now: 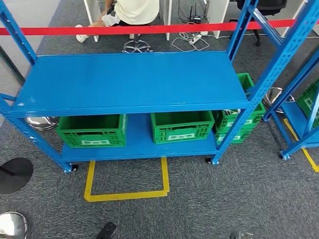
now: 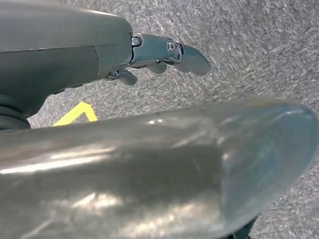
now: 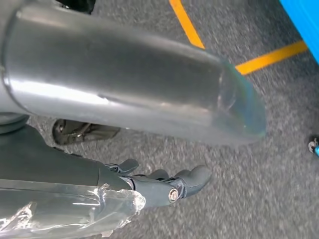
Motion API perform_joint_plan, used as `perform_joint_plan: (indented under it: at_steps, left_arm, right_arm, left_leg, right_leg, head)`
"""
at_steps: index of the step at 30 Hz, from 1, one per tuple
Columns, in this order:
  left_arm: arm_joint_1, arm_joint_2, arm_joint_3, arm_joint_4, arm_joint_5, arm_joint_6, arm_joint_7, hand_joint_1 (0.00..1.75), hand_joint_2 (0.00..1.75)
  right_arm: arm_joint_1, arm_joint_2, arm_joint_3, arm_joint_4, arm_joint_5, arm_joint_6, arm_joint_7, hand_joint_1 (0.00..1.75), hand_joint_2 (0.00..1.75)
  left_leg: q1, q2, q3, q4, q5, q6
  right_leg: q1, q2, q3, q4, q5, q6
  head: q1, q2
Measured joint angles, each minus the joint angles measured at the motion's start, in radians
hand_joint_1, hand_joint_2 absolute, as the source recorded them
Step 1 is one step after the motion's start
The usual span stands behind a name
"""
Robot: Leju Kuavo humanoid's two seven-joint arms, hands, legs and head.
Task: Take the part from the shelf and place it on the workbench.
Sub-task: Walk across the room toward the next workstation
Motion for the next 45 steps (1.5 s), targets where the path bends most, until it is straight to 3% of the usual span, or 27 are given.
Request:
perform_joint_plan:
  at_steps: [1,2,4,9,13,16,20,45]
  left_arm:
    - [0.0,0.005,0.001,0.0,0.001,-0.014,0.001,0.0,0.0]
    - [0.0,0.011,0.002,0.0,0.001,-0.024,0.001,0.0,0.0]
    - [0.0,0.022,0.005,0.0,0.001,-0.034,0.001,0.0,0.0]
    - [0.0,0.037,0.01,0.0,-0.001,-0.037,0.003,0.0,0.0]
    - [0.0,0.042,0.016,0.0,-0.001,-0.039,0.002,0.0,1.75]
    - [0.001,0.045,0.016,0.0,0.007,-0.048,0.001,0.0,1.75]
    - [0.012,0.058,-0.007,0.0,0.069,-0.055,0.002,0.0,0.0]
    - [0.101,0.153,-0.303,-0.06,0.583,-0.077,0.052,0.0,0.0]
  right_arm:
    - [-0.002,0.0,-0.003,0.0,0.0,0.0,0.004,0.0,0.0]
    - [-0.004,0.0,-0.005,0.0,0.0,0.0,0.006,0.0,0.0]
    - [-0.005,0.0,-0.01,0.0,-0.001,0.002,0.007,0.0,0.0]
    - [-0.003,0.0,-0.018,0.001,-0.002,0.003,0.008,0.0,0.0]
    - [-0.003,0.0,-0.021,0.001,0.002,0.004,0.008,0.0,1.75]
    - [0.0,-0.001,-0.012,0.001,0.018,-0.003,0.013,0.0,1.75]
    - [0.019,-0.009,0.048,-0.001,-0.017,-0.004,0.053,0.0,0.0]
    - [0.134,-0.094,0.542,-0.047,-0.409,0.032,0.371,0.0,0.0]
  left_leg:
    - [-0.001,-0.003,0.001,0.0,-0.001,0.001]
    - [-0.002,-0.005,0.001,-0.001,-0.002,0.002]
    - [-0.003,-0.005,0.001,-0.001,-0.003,0.005]
    - [-0.006,-0.005,0.001,0.0,-0.003,0.005]
    - [-0.004,-0.005,0.002,-0.001,-0.002,0.004]
    - [-0.002,-0.005,0.002,-0.001,0.0,0.002]
    - [0.002,-0.005,0.002,-0.001,0.002,0.0]
    - [0.003,-0.005,0.002,-0.002,0.002,-0.003]
  right_leg:
    - [0.0,0.0,0.001,-0.003,0.005,-0.011]
    - [0.0,-0.001,0.002,-0.004,0.006,-0.015]
    - [0.0,0.0,0.002,-0.006,0.007,-0.012]
    - [-0.005,0.0,0.002,-0.009,0.008,0.025]
    - [-0.003,0.0,0.001,-0.007,0.007,0.028]
    - [-0.001,0.0,-0.001,-0.004,0.007,0.027]
    - [0.003,0.0,-0.002,-0.003,0.005,0.025]
    - [0.004,0.0,-0.005,0.003,0.003,0.021]
  head:
    - [0.002,0.0]
    - [0.002,0.0]
    - [0.003,0.0]
    - [0.003,0.0]
    - [0.002,0.0]
    - [0.002,0.0]
    - [0.002,0.0]
    - [0.002,0.0]
